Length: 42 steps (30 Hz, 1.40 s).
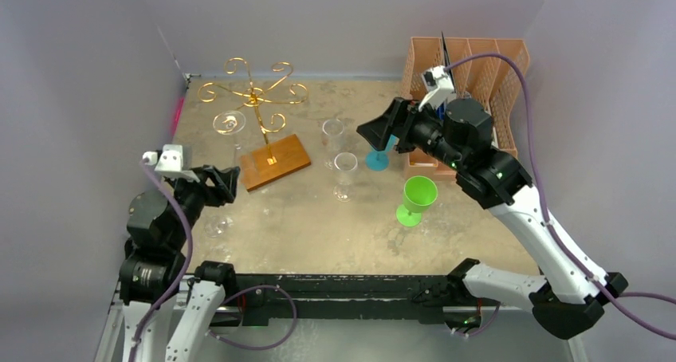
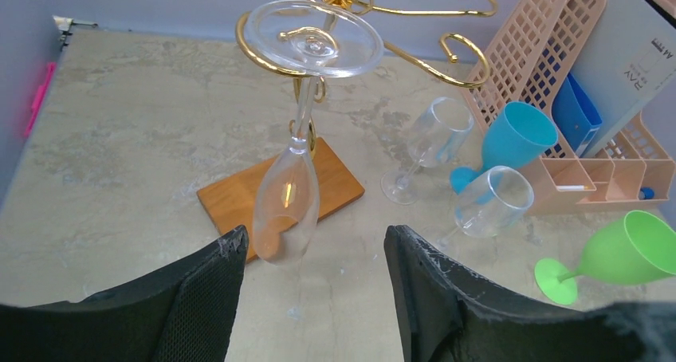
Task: Place the wine glass upside down on the wine glass rack
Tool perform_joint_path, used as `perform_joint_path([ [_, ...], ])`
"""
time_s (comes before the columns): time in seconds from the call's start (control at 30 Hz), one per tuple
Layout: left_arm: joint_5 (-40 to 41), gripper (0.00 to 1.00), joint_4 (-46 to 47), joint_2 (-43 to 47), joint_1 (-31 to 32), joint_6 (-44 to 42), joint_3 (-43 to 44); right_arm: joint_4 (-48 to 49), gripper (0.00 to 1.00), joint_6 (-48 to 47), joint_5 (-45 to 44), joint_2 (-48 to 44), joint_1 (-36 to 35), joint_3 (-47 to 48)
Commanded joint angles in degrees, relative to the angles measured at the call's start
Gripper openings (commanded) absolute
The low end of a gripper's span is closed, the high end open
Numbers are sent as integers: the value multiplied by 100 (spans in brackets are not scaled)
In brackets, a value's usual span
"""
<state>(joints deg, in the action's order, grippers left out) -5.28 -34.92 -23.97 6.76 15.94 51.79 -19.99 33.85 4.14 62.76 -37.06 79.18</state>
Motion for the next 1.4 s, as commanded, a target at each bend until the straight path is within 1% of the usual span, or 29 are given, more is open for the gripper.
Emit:
perform_joint_path([
  [0.0, 264, 63, -770, 231, -26, 149, 612, -824, 88, -371, -610, -359, 19, -139],
  [0.13, 514, 68, -1189, 237, -26, 266, 1158, -1657, 85, -700, -756, -400, 23, -3],
  [0.27, 519, 74, -1702, -9, -26, 540, 1783, -2462, 83, -832, -935, -289, 17, 134],
  [0.37, 387, 79, -1901, -175, -26, 634, 1964, -2876, 83, -833, -1445, -262, 23, 133],
  [0.47, 96, 82, -1680, -12, -19, 718, 1738, -3280, 83, -827, -2352, -215, 23, 129],
  [0.5, -53, 81, -1603, 55, -18, 725, 1647, -3409, 82, -818, -2655, -181, 23, 111],
  [0.57, -370, 75, -1440, 190, -16, 709, 1457, -3835, 80, -690, -3163, -52, 21, 97],
  [0.67, -833, 74, -1180, 308, -17, 668, 1121, -4422, 78, -439, -3833, 203, 23, 8],
  [0.73, -1099, 75, -1097, 288, -9, 639, 998, -4703, 77, -270, -3990, 316, 21, -95],
  [0.83, -1301, 75, -1169, 129, 8, 706, 999, -4979, 69, 60, -4026, 377, 23, -271],
  [0.87, -1392, 75, -1160, 82, 17, 723, 987, -5027, 67, 149, -3979, 368, 23, -378],
  [0.93, -1538, 80, -1069, 36, 41, 710, 959, -4912, 63, 194, -3914, 339, 22, -642],
  [1.17, -1723, 79, -696, 2, 44, 855, 878, -4004, 48, 237, -3637, 426, 23, -1483],
  [1.2, -1779, 79, -647, -15, 44, 890, 869, -3893, 45, 244, -3597, 426, 23, -1569],
  [1.3, -1887, 78, -538, -113, 44, 997, 897, -3650, 33, 348, -3486, 397, 23, -1787],
  [1.37, -1909, 78, -534, -210, 44, 1098, 951, -3575, 27, 419, -3479, 347, 23, -1915],
])
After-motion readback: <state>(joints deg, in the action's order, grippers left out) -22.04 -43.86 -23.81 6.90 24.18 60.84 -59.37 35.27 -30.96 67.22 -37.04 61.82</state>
